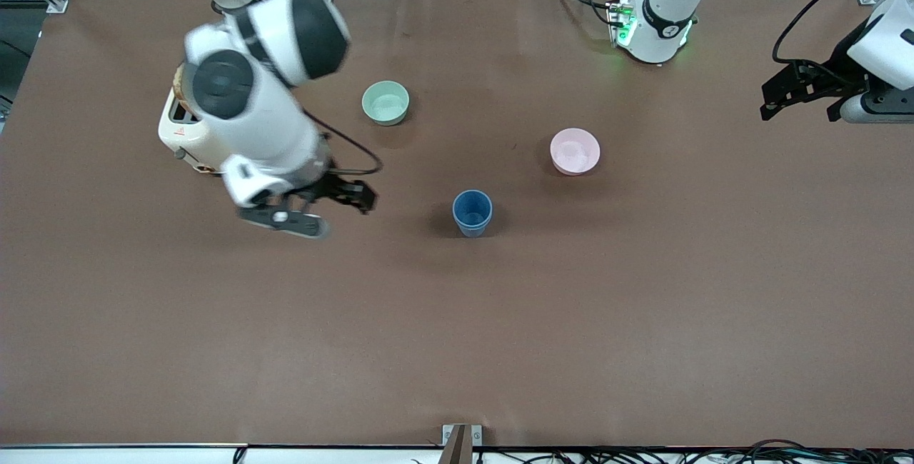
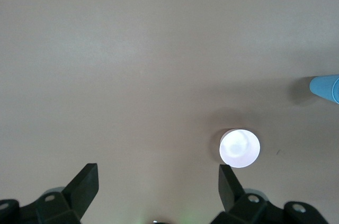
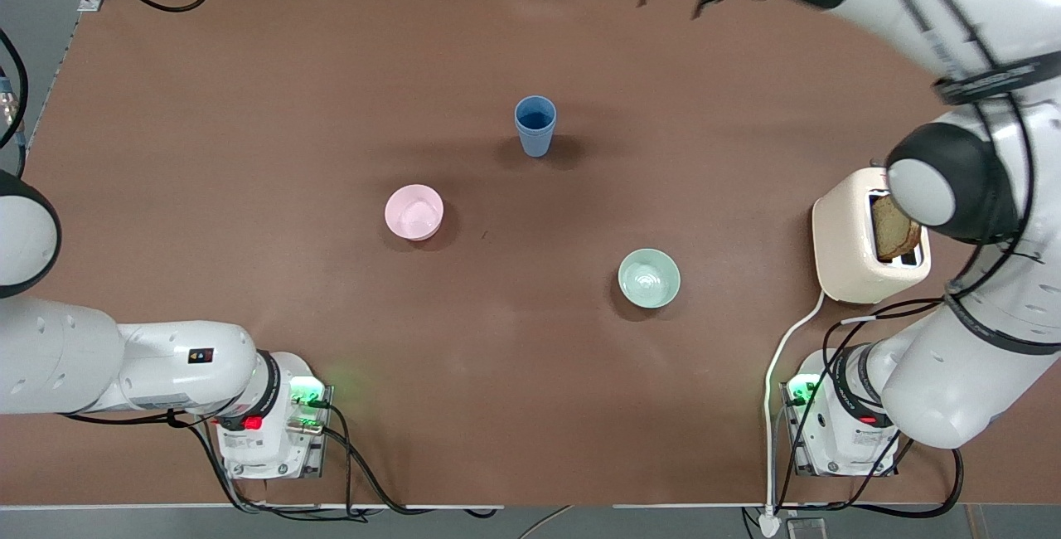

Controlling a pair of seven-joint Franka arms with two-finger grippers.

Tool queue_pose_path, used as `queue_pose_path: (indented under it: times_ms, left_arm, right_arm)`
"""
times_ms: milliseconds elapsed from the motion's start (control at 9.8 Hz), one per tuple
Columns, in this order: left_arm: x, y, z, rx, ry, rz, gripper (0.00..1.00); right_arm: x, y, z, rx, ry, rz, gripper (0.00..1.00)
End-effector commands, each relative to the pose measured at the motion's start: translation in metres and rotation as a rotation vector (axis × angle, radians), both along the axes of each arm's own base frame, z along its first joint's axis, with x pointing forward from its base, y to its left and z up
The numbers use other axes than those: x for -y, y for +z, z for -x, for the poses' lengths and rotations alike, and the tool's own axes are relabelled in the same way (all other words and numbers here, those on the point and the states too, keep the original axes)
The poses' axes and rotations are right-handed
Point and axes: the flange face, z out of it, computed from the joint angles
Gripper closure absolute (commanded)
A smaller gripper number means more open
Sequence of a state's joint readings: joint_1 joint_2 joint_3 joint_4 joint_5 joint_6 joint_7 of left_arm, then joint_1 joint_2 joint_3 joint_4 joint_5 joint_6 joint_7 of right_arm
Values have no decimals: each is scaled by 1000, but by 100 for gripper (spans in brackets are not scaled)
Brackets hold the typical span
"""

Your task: Stack blue cups with both arms

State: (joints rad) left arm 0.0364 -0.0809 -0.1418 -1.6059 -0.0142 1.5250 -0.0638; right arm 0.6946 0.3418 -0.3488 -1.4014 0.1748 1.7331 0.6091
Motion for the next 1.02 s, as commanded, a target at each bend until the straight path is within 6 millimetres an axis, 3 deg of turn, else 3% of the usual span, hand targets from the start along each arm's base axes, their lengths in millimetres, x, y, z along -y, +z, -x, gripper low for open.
queue_pose_path:
  times_ms: [0, 306, 510, 612, 714, 918]
  left_arm:
    - [-3, -8, 0, -11, -15, -11, 0]
    - [-1, -10, 0, -18, -16, -8, 0]
    - [-1, -14, -3, -24, -16, -6, 0]
    - [0, -11, -4, -16, -4, -5, 0]
    - [0, -9, -1, -19, -1, -5, 0]
    - [0, -7, 1, -24, -3, -6, 0]
  right_arm:
    - [73, 25, -1, -10, -39, 32, 0]
    - [204, 61, -11, 16, -34, 31, 0]
    - [279, 84, 1, 18, -21, 6, 0]
    - [302, 95, 15, 1, 1, 5, 0]
    - [310, 110, 29, -5, 24, 39, 0]
    - [334, 117, 44, -12, 80, 34, 0]
